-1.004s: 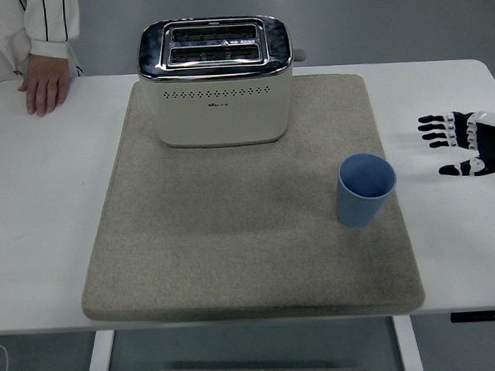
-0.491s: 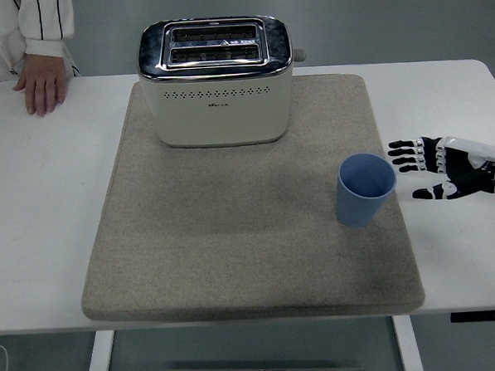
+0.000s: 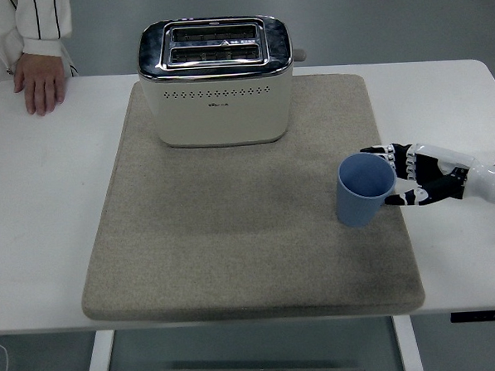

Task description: Put the water cup in front of the bread machine

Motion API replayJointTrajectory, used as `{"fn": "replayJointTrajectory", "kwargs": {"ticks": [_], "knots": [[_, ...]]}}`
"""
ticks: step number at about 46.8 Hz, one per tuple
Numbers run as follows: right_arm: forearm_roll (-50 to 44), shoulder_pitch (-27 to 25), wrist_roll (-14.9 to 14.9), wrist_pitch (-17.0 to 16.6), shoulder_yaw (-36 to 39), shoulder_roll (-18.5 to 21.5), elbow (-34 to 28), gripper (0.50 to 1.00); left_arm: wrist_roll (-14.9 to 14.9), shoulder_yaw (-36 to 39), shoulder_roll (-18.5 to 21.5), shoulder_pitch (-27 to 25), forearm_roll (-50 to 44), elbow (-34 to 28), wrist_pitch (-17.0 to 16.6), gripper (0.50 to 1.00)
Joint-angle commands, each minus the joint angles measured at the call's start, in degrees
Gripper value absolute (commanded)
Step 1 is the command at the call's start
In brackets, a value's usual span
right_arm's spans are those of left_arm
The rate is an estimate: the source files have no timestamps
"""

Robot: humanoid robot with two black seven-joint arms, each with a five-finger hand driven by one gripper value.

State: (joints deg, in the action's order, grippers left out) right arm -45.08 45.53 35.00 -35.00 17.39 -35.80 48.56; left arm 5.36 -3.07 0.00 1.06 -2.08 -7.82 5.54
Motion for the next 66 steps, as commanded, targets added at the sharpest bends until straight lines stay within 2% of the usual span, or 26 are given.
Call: {"fn": "replayJointTrajectory", "kwargs": {"ticks": [1, 49, 66], "knots": [[0.08, -0.09, 0.0, 0.0, -0.07, 0.37, 0.13, 0.928, 0.0, 0.0, 0.0, -0.01, -0.03, 0.0, 0.0, 1.0], [0.26, -1.93, 0.0, 0.0, 2.83, 4.68, 0.13, 0.928, 0.0, 0.0, 0.0, -0.01, -0.03, 0.0, 0.0, 1.0], [0.08, -2.28, 0.0, 0.0, 2.83, 4.68, 0.13, 0.928, 0.0, 0.0, 0.0, -0.01, -0.03, 0.0, 0.0, 1.0]]}}
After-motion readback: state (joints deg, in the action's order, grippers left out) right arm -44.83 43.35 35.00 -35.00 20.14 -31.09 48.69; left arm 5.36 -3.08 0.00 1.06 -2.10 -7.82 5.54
